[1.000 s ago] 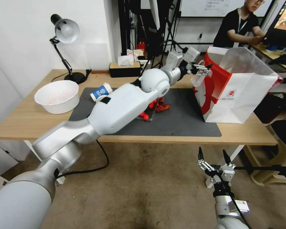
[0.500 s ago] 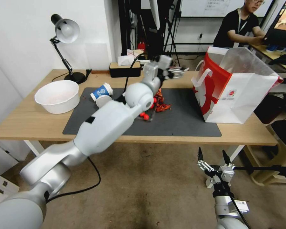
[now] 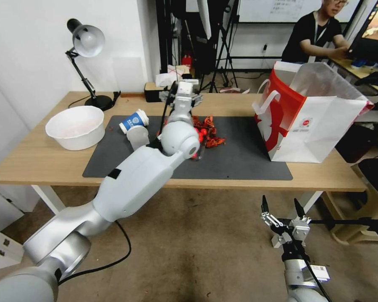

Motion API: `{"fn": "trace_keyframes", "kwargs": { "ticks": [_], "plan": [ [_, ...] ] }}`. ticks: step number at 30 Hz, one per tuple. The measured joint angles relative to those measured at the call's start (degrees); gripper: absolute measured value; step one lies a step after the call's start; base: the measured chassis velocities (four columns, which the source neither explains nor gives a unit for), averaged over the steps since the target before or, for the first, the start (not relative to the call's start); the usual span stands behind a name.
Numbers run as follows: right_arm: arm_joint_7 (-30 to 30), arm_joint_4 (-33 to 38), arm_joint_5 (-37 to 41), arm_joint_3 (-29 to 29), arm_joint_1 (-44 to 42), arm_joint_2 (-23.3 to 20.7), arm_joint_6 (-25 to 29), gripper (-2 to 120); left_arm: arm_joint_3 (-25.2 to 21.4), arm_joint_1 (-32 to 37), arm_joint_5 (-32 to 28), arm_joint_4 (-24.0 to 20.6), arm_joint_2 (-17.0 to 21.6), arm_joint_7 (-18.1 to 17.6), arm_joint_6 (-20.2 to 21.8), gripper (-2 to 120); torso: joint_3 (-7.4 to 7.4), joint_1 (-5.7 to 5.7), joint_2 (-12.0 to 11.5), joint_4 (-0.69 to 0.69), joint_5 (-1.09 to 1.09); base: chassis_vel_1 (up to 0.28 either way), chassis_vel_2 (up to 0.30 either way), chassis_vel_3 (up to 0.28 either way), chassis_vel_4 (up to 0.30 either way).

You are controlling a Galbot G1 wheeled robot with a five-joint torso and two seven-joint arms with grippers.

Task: Pick up the trash from the table and place it into the takeout bag.

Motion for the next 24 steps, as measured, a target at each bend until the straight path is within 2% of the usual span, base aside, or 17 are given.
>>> {"fn": "trace_keyframes", "kwargs": {
  "ticks": [2, 5, 8, 12, 18, 24],
  "plan": [
    [-0.01, -0.01, 0.00, -0.06, 0.00, -0.03, 0.00, 100, -0.47, 0.73, 0.08, -0.50, 0.53, 0.30, -0.10, 100, 0.00, -0.01, 0.00, 0.00, 0.00, 0.000, 0.000, 0.000, 0.000],
    [-0.09, -0.25, 0.00, -0.31, 0.15, -0.16, 0.00, 100, -3.12, 5.31, 0.63, -3.28, 3.01, 1.71, -1.05, 100, 0.00, 0.00, 0.00, 0.00, -0.01, 0.000, 0.000, 0.000, 0.000],
    [-0.13, -0.32, 0.00, -0.37, 0.21, -0.16, 0.00, 100, -3.79, 6.51, 0.84, -4.00, 3.54, 1.99, -1.19, 100, 0.00, 0.00, 0.00, 0.00, -0.01, 0.000, 0.000, 0.000, 0.000],
    [-0.24, -0.55, -0.04, -0.69, 0.54, -0.15, -0.09, 100, -6.59, 12.00, 1.80, -6.97, 5.50, 2.80, -1.66, 100, 0.00, -0.01, 0.00, 0.02, -0.01, 0.000, 0.000, 0.000, 0.000],
    [-0.27, -0.61, -0.12, -0.86, 0.67, -0.14, -0.17, 100, -7.83, 14.03, 2.24, -7.92, 6.24, 2.97, -2.07, 100, 0.00, -0.01, 0.00, 0.01, 0.00, 0.000, 0.000, 0.000, 0.000],
    [-0.30, -0.73, -0.29, -1.07, 0.68, -0.09, -0.24, 100, -12.92, 20.20, 4.01, -11.54, 7.46, 3.63, -2.46, 100, 0.00, -0.01, 0.00, 0.00, 0.00, 0.000, 0.000, 0.000, 0.000]
  ]
}}
